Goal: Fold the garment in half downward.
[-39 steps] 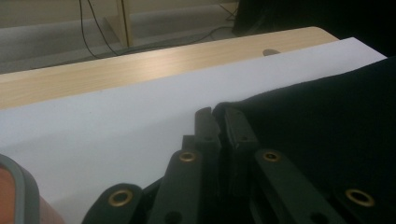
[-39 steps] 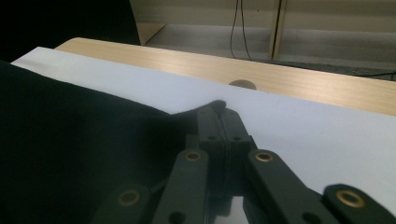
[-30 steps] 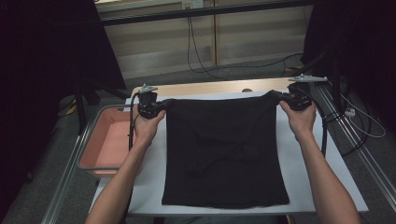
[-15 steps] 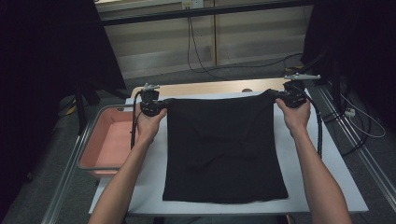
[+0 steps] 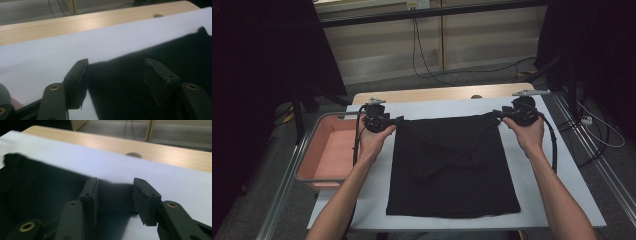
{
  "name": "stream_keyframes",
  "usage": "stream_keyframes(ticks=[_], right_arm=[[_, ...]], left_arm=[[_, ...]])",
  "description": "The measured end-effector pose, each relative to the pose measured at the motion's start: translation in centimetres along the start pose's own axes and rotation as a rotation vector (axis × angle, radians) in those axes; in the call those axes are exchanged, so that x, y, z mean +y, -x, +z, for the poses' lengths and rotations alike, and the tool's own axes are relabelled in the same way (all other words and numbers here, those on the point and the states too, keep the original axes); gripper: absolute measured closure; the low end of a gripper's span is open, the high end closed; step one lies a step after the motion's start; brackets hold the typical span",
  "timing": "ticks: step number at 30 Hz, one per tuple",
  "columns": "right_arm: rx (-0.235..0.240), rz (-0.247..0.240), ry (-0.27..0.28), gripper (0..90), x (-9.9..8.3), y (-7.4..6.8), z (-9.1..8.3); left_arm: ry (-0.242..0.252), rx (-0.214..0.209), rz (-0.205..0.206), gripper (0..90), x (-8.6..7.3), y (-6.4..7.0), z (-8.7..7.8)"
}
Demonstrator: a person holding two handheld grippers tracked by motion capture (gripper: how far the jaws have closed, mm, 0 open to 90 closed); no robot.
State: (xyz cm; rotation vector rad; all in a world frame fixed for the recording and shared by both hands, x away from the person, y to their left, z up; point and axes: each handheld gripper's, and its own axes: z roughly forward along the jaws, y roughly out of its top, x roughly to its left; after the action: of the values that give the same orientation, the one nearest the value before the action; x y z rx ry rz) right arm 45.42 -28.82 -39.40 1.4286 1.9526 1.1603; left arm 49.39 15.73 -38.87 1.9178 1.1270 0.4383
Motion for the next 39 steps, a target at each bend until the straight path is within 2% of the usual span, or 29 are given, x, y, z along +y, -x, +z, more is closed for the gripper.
stream_keyframes(ticks=[1, 5, 8, 9, 13, 14, 15, 18, 20, 21, 25, 28, 30, 32, 35, 37, 39], right_arm=[[0.024, -0.018, -0.009, 58.6, -0.4, -0.7, -0.4], [0.090, -0.063, -0.040, 64.7, -2.0, -2.8, -1.3], [0.134, -0.099, -0.103, 67.0, -3.8, -4.4, -1.4], [0.147, -0.106, -0.121, 67.5, -4.2, -4.8, -1.4], [0.193, -0.110, -0.151, 67.5, -5.8, -5.8, -1.2], [0.209, -0.112, -0.158, 67.1, -6.1, -5.9, -1.1], [0.219, -0.111, -0.163, 66.8, -6.3, -6.1, -0.9], [0.242, -0.116, -0.183, 62.8, -6.9, -6.4, -0.4], [0.253, -0.120, -0.195, 62.6, -7.0, -6.7, -0.2], [0.260, -0.123, -0.198, 62.0, -7.1, -6.8, -0.1], [0.278, -0.159, -0.233, 63.8, -7.7, -7.6, 0.0], [0.276, -0.181, -0.255, 74.9, -8.0, -8.0, -0.2], [0.278, -0.183, -0.249, 83.9, -8.0, -8.1, -0.7], [0.292, -0.180, -0.237, 86.5, -8.0, -8.2, -1.3], [0.290, -0.192, -0.221, 87.1, -8.4, -8.4, -2.2], [0.295, -0.193, -0.221, 87.0, -8.7, -8.5, -2.7], [0.307, -0.185, -0.212, 86.6, -9.2, -8.7, -3.3]], left_arm=[[-0.010, 0.000, 0.019, 36.4, -0.4, 0.3, -0.3], [-0.026, -0.040, 0.042, 33.1, -2.2, 1.6, -1.2], [-0.043, -0.057, 0.059, 30.1, -3.6, 2.9, -1.6], [-0.058, -0.069, 0.081, 30.0, -4.0, 3.2, -1.9], [-0.082, -0.103, 0.133, 29.4, -5.3, 4.8, -2.7], [-0.084, -0.109, 0.141, 29.4, -5.6, 5.0, -2.8], [-0.086, -0.131, 0.132, 29.4, -6.1, 5.4, -2.9], [-0.115, -0.165, 0.156, 30.3, -7.0, 6.2, -3.0], [-0.134, -0.184, 0.161, 32.9, -7.5, 6.7, -3.2], [-0.147, -0.193, 0.179, 33.7, -7.7, 7.0, -3.2], [-0.175, -0.219, 0.207, 37.6, -8.4, 7.6, -3.8], [-0.188, -0.247, 0.215, 41.2, -8.9, 7.9, -4.2], [-0.195, -0.267, 0.215, 43.6, -9.4, 8.0, -4.4], [-0.202, -0.290, 0.214, 49.7, -9.8, 8.1, -4.5], [-0.219, -0.318, 0.206, 57.0, -10.2, 8.4, -4.5], [-0.231, -0.326, 0.213, 60.5, -10.4, 8.6, -4.5], [-0.239, -0.350, 0.226, 63.6, -10.6, 8.9, -4.5]])
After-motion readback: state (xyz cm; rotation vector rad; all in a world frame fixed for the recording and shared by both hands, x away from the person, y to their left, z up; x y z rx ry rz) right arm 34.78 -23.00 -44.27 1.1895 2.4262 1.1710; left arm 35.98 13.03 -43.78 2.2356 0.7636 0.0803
